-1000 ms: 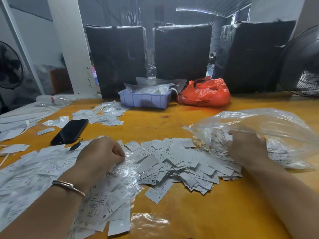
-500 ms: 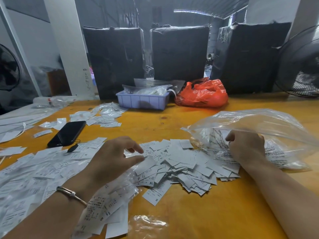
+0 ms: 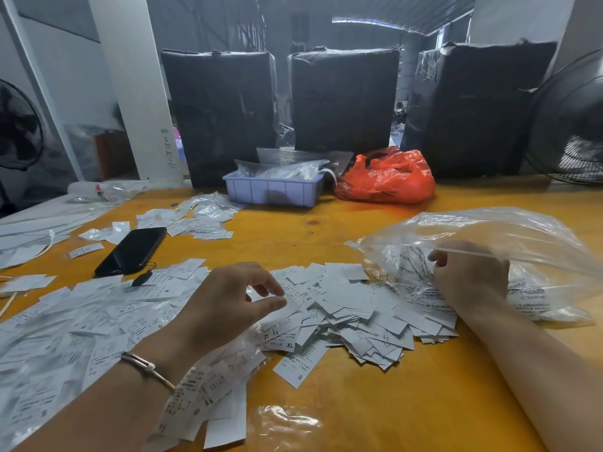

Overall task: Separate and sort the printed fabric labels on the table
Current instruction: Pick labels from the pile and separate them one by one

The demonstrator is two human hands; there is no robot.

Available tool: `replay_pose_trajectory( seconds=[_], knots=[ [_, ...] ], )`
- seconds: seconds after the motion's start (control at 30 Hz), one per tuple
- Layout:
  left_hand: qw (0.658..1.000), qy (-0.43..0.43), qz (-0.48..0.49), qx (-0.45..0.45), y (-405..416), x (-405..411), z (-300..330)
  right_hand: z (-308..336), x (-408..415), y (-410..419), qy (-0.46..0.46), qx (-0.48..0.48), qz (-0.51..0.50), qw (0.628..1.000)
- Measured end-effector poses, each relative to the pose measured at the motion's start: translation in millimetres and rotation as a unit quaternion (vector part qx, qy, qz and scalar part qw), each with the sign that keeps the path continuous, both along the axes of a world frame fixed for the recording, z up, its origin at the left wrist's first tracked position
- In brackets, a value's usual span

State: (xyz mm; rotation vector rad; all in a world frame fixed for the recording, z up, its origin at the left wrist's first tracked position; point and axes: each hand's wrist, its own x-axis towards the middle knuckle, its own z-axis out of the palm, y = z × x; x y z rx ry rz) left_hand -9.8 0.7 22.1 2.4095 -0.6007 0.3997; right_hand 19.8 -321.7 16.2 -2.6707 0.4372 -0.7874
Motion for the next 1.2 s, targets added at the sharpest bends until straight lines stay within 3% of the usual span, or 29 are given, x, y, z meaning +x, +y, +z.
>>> replay_pose_trajectory(
  seconds=[0.23, 0.4, 0.53, 0.6, 0.63, 0.7, 0.73, 0.87, 1.0, 1.2],
  knots=[
    [1.0, 0.007, -0.01, -0.003, -1.8, -0.1, -0.5, 2.2, -1.0, 6.1, -0.136, -0.009, 0.023, 0.99],
    [1.0, 0.006, -0.014, -0.002, -2.4, 0.0, -0.8, 5.0, -2.9, 4.1, -0.139, 0.046, 0.014, 0.989],
    [1.0, 0.008, -0.014, -0.002, -2.9, -0.2, -0.6, 13.6, -7.0, 7.3, -0.133, -0.012, -0.021, 0.991],
    [1.0, 0.009, -0.014, 0.004, -3.2, -0.3, -0.6, 18.0, -7.6, 10.1, -0.123, 0.105, 0.001, 0.987],
    [1.0, 0.011, -0.014, 0.001, -3.5, -0.1, -0.9, 19.7, -8.3, 12.6, -0.126, 0.229, 0.051, 0.964],
    [0.999, 0.02, -0.016, -0.021, -4.2, 0.4, -1.4, 24.4, -15.7, 25.9, -0.067, 0.465, 0.182, 0.864],
    [0.999, 0.029, -0.017, -0.037, -4.9, 0.3, -1.7, 24.9, -19.5, 32.9, -0.016, 0.528, 0.241, 0.814],
    [0.991, 0.1, -0.061, -0.07, -11.2, -3.1, -0.3, 21.6, -33.9, 61.5, 0.139, 0.563, 0.39, 0.715],
    [0.965, 0.187, -0.146, -0.111, -17.5, -9.7, 4.3, 12.2, -46.2, 83.5, 0.175, 0.507, 0.456, 0.711],
    [0.958, 0.165, -0.134, -0.19, -23.4, -15.3, 6.5, 8.3, -46.8, 92.2, 0.158, 0.498, 0.49, 0.698]
  ],
)
